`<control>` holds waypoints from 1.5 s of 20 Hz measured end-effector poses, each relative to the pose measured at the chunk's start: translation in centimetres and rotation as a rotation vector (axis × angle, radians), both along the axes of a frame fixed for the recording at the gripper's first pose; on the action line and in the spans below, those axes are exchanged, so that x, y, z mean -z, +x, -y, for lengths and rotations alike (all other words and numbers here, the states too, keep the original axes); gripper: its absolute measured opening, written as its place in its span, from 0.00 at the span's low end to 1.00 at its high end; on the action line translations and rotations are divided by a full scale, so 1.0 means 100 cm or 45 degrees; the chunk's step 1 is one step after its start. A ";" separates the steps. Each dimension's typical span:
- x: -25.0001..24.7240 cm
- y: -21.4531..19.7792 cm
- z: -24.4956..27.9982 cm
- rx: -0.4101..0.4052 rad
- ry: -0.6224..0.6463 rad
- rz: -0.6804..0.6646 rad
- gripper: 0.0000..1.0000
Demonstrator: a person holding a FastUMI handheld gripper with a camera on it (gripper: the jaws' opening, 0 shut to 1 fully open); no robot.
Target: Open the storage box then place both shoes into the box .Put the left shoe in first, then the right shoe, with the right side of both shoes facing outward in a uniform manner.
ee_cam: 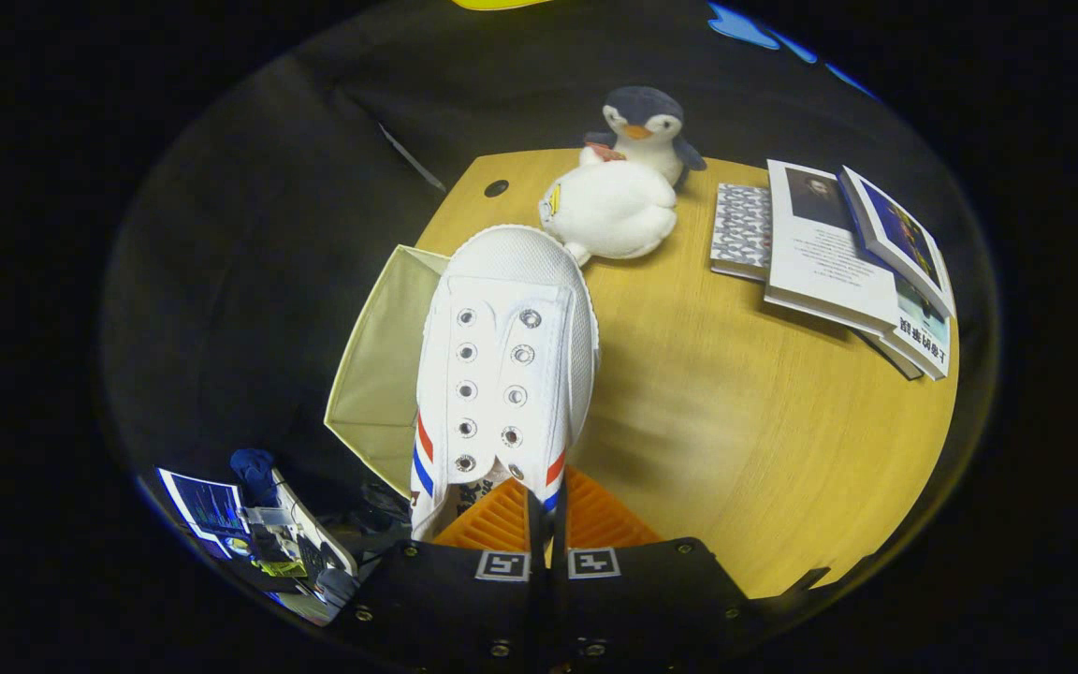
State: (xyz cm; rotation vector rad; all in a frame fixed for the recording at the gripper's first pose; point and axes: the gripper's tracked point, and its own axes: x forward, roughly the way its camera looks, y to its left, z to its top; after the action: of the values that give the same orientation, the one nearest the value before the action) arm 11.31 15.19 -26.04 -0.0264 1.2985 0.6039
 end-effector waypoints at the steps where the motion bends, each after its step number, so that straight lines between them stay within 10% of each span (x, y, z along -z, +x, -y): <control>1: -0.003 0.002 -0.010 -0.020 0.009 0.003 0.01; 25: 0.057 0.005 -0.152 -0.325 -0.175 -0.011 0.03; 30: 0.042 -0.005 -0.170 -0.290 -0.013 -0.085 0.32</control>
State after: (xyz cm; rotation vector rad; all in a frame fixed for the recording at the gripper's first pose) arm 10.77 32.16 -30.28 -0.1657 1.3742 0.7978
